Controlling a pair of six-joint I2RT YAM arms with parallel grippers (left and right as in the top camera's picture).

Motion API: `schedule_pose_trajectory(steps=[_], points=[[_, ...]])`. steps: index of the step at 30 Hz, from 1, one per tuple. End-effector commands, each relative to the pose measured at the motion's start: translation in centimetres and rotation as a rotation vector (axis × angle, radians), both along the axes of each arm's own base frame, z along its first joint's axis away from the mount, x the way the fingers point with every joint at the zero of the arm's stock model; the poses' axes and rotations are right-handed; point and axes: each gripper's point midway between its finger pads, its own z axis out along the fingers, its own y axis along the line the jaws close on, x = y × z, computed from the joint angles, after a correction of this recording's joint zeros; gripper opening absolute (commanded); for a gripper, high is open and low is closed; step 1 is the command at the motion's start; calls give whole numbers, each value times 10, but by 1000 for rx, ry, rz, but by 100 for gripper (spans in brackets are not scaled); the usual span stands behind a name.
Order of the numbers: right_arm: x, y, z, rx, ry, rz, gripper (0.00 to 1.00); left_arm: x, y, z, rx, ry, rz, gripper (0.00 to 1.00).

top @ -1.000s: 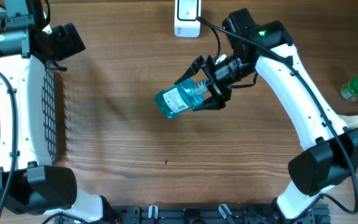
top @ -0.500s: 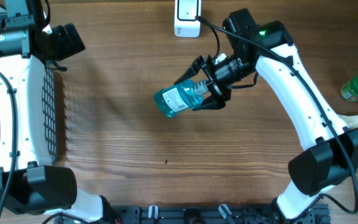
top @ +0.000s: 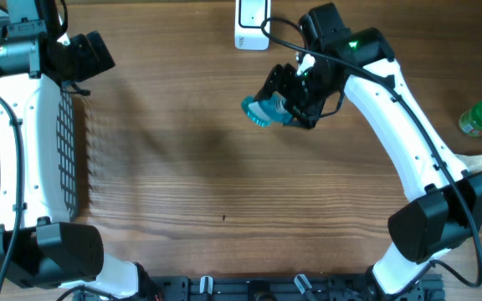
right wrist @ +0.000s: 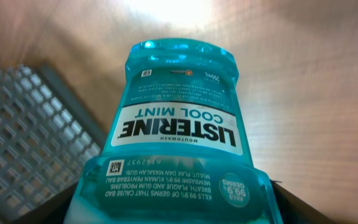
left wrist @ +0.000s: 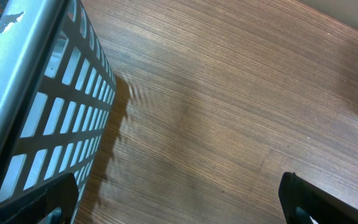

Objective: Scan the item barcode
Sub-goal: 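Lift the bottle with the right gripper and carry it toward the scanner, then hold the bottle label in front of the scanner with the right gripper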

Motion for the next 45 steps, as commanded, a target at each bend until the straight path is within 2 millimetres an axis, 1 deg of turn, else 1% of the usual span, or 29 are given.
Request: schedule_pose_trajectory(steps=[1,2,3,6,10,13,16,20,26,28,32,37,43,45], points=[[33,-20,16,-137,-242,26,68,-1,4,-5,4,14,11,100],[42,-19,19,-152,-301,49,68,-1,4,-5,5,14,11,100],[53,-15,25,-152,-380,90,68,-1,4,-5,5,14,11,100],[71,-5,36,-166,-515,150,68,-1,4,-5,5,14,11,100],[97,3,53,-240,-709,197,68,-1,4,-5,5,14,11,100],[116,6,61,-312,-831,221,69,-1,4,-5,5,14,11,100],[135,13,63,-338,-927,269,69,-1,4,-5,4,14,11,100],[166,15,59,-406,-1027,266,69,-1,4,-5,5,14,11,100],[201,27,43,-465,-1149,308,69,-1,4,-5,5,14,11,100],[216,27,37,-513,-1197,299,69,-1,4,-5,4,14,11,100],[238,26,28,-583,-1266,273,69,-1,4,-5,5,14,11,100],[252,32,23,-613,-1346,296,69,-1,4,-5,5,14,11,100],[259,33,25,-650,-1402,324,68,-1,4,-5,5,14,11,100],[262,34,20,-650,-1407,322,68,-1,4,-5,5,14,11,100]])
